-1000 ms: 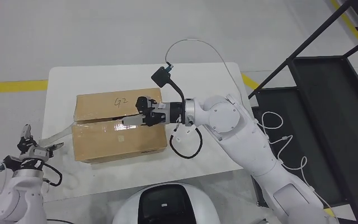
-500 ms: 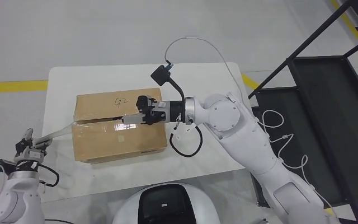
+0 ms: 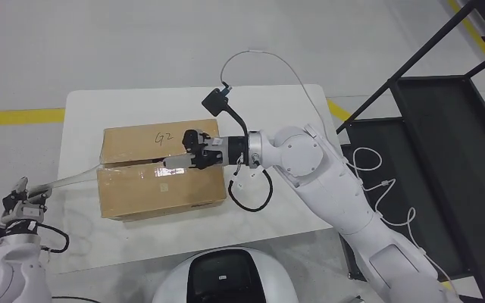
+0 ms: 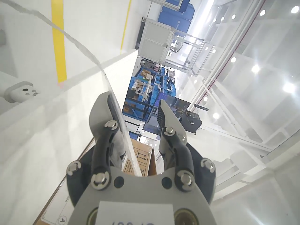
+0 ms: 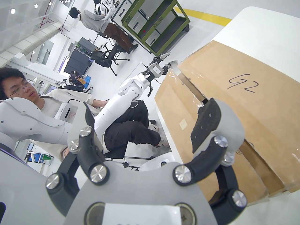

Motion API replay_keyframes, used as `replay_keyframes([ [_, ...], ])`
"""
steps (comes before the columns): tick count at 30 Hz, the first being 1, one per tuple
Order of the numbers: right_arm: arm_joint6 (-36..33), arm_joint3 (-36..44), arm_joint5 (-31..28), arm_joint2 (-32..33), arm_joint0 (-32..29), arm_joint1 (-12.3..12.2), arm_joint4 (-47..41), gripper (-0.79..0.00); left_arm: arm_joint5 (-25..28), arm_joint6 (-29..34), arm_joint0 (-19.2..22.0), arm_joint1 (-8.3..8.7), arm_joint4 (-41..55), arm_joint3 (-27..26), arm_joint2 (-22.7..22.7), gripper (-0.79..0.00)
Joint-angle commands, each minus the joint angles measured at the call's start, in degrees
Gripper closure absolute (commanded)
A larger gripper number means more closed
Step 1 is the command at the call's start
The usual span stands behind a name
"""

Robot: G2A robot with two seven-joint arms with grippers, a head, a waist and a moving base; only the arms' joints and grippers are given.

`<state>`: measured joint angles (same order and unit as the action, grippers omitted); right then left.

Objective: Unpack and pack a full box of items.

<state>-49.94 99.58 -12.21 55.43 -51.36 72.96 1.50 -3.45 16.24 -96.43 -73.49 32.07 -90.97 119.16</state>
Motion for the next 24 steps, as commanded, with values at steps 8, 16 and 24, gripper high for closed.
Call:
replay_keyframes([
  [8,0.0,0.5,-1.0,0.1,-0.4,-0.1,-1.2,-0.785,-2.7,0.2,2.8,0.63,1.7,4.1,2.4,-0.286],
  [16,-0.1,1.0,-0.7,0.2,-0.2,-0.2,-0.7,-0.785,-6.6,0.8,5.5,1.18,4.3,7.6,3.8,-0.256],
  [24,0.0,1.7,-0.2,0.2,-0.6,-0.3,-0.2,-0.785,-11.7,2.7,7.8,1.98,7.6,12.0,5.9,-0.256],
])
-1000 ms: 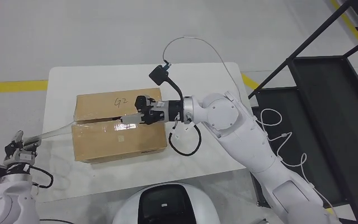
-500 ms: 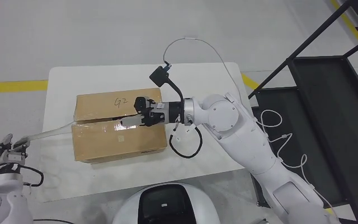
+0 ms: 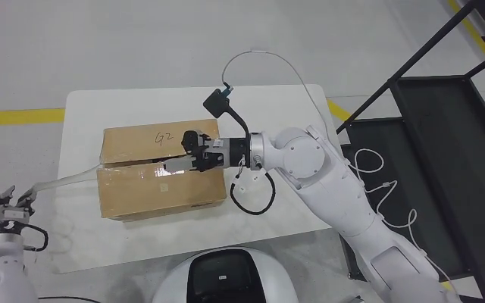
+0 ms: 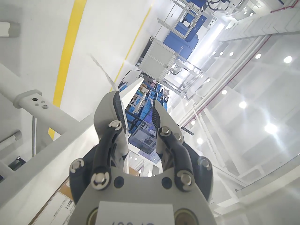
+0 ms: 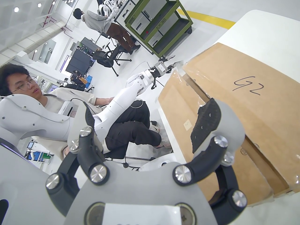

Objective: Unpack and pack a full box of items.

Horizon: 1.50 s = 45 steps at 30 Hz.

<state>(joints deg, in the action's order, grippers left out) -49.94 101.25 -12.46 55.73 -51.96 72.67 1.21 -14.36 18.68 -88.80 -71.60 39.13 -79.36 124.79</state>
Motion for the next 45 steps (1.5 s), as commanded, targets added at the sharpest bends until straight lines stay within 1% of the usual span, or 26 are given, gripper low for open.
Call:
replay_keyframes([
  [1,0.1,0.1,0.2,-0.1,0.1,0.0,0.1,-0.785,-1.2,0.2,0.4,0.21,0.6,0.6,0.6,-0.252],
  [5,0.2,0.1,0.4,-0.5,0.4,0.1,0.2,-0.785,-6.0,0.8,1.7,0.62,4.0,2.9,1.8,-0.237],
  [7,0.3,0.1,0.5,-0.6,0.5,0.1,0.2,-0.785,-9.2,1.7,2.5,0.94,5.4,4.2,2.2,-0.234],
  [10,0.3,0.2,0.7,-0.7,0.7,0.1,0.2,-0.785,-10.9,3.6,3.5,1.51,5.0,5.6,2.3,-0.243],
  [13,0.4,0.3,0.7,-0.7,0.7,0.1,0.3,-0.785,-10.4,5.7,4.4,2.14,3.2,7.3,2.2,-0.280],
  [18,0.4,0.6,1.0,-0.5,0.5,0.0,0.5,-0.785,-10.4,8.7,6.2,3.14,0.3,9.9,1.5,-0.299],
  [21,0.5,0.9,1.1,-0.3,0.3,-0.1,0.6,-0.785,-10.8,8.7,7.6,3.60,0.0,12.3,1.5,-0.302],
  [26,0.7,1.1,1.3,-0.2,0.1,-0.1,0.8,-0.785,-9.1,9.0,9.7,4.51,-1.8,15.2,1.7,-0.299],
  [29,0.7,1.4,1.4,0.1,0.0,-0.2,0.9,-0.785,-9.9,9.9,10.9,5.04,-2.1,17.5,1.8,-0.249],
  [30,0.8,1.5,1.5,0.2,-0.1,-0.2,0.9,-0.785,-10.0,10.1,11.3,5.21,-2.2,18.1,1.8,-0.219],
  [31,0.8,1.6,1.5,0.2,-0.1,-0.2,1.0,-0.785,-9.9,10.3,11.5,5.38,-2.3,18.6,1.8,-0.157],
  [32,0.8,1.7,1.6,0.3,-0.2,-0.3,1.0,-0.785,-9.8,10.5,11.8,5.52,-2.5,19.1,1.8,-0.068],
  [33,0.9,1.8,1.6,0.3,-0.3,-0.3,1.1,-0.785,-9.8,10.6,12.0,5.67,-2.6,19.5,1.8,0.000],
  [38,1.0,1.7,1.5,0.3,-0.4,-0.3,1.1,-0.785,-9.3,10.7,13.0,6.30,-3.0,21.3,1.8,0.000],
  [42,1.0,1.6,1.3,0.1,-0.3,-0.3,0.9,-0.785,-5.7,10.9,12.2,6.71,-4.7,20.2,1.9,0.000],
  [45,0.9,1.4,0.9,-0.1,-0.2,-0.3,0.8,-0.785,-1.3,11.4,10.8,6.74,-4.3,17.4,2.6,0.000],
])
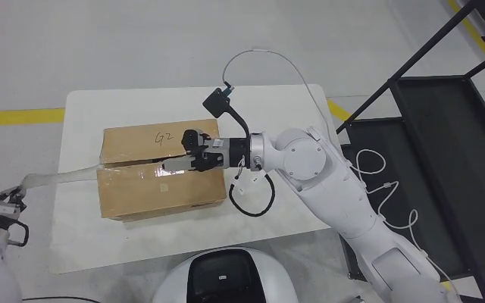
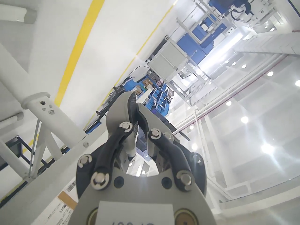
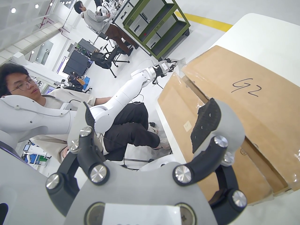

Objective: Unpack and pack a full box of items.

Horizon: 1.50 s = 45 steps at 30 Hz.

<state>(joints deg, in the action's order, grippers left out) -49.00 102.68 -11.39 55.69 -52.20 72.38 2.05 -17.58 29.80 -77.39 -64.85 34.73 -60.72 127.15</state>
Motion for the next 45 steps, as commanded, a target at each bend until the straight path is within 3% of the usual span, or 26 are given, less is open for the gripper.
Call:
replay_keyframes([
  [1,0.0,-0.2,-0.3,-0.2,0.0,0.0,-0.1,-0.785,3.7,0.2,-1.3,-0.04,0.4,-2.4,0.6,0.000],
  [9,0.1,-1.5,-1.7,-1.5,0.9,0.3,-0.6,-0.785,9.5,2.7,-7.7,-0.61,5.5,-15.6,3.2,0.000],
  [16,0.6,-2.2,-2.8,-1.8,0.8,0.4,-0.8,-0.785,14.6,3.3,-15.2,-1.60,7.7,-31.9,4.5,0.000],
  [22,1.0,-1.7,-3.4,-1.1,-0.1,0.2,-0.4,-0.785,14.9,2.4,-21.0,-2.75,10.7,-44.3,2.8,0.000],
  [28,1.1,0.7,-3.8,1.2,-2.4,-0.4,0.1,-0.785,14.8,1.3,-24.9,-3.60,10.6,-54.2,-1.9,0.000],
  [35,1.7,4.6,-5.4,4.5,-6.7,-1.4,-0.5,-0.785,15.2,0.5,-26.8,-3.93,3.3,-60.4,-10.0,0.000],
  [45,2.0,5.2,-6.4,6.8,-9.7,-2.1,-0.6,-0.785,16.7,-2.1,-26.8,-4.13,-9.7,-61.6,-21.7,0.000],
])
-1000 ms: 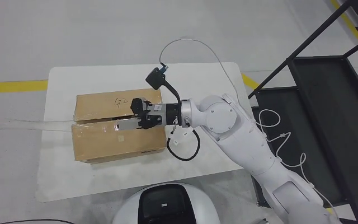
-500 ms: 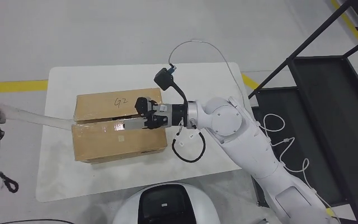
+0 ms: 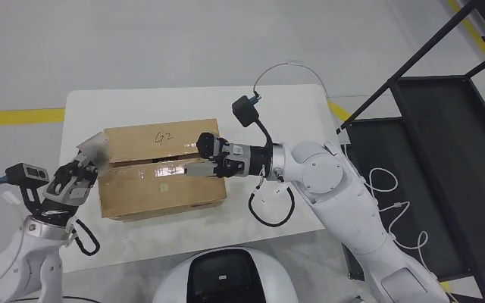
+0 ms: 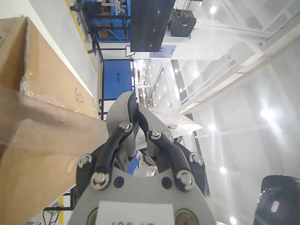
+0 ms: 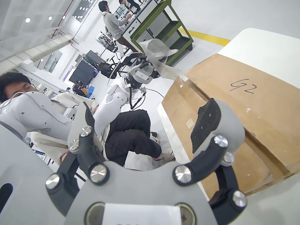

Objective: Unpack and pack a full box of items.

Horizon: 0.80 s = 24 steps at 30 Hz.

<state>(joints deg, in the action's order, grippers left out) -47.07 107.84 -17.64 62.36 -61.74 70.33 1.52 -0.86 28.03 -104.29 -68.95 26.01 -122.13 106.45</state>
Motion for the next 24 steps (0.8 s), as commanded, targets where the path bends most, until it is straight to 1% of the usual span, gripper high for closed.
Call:
replay_keyframes([
  [1,0.0,0.1,-0.1,0.3,-0.3,-0.1,-0.1,-0.785,0.3,-0.4,0.1,-0.01,-2.3,-0.5,-1.8,0.000],
  [4,-0.2,0.4,-0.2,0.5,-0.6,-0.2,-0.1,-0.785,0.9,-1.6,0.1,-0.06,-5.8,-1.2,-4.0,0.000],
  [8,-0.3,0.7,-0.2,0.8,-1.0,-0.4,-0.4,-0.785,-0.3,-5.8,1.0,-0.26,-9.4,-1.9,-7.2,0.000],
  [11,-0.4,0.7,-0.5,1.0,-1.4,-0.5,-0.4,-0.785,-1.1,-7.8,1.8,-0.41,-11.1,-2.4,-9.8,0.000],
  [16,-0.3,1.1,-0.6,1.7,-2.3,-0.8,-0.6,-0.785,-0.4,-9.9,2.6,-0.54,-16.2,-2.5,-13.5,0.000],
  [19,-0.5,1.4,-0.6,2.1,-2.7,-1.0,-0.7,-0.785,1.1,-12.1,3.4,-0.65,-20.0,-1.9,-15.5,0.000],
  [24,-0.6,1.8,-0.5,2.5,-3.1,-1.2,-0.6,-0.785,2.6,-14.5,4.3,-0.91,-23.5,-1.0,-19.1,0.000],
])
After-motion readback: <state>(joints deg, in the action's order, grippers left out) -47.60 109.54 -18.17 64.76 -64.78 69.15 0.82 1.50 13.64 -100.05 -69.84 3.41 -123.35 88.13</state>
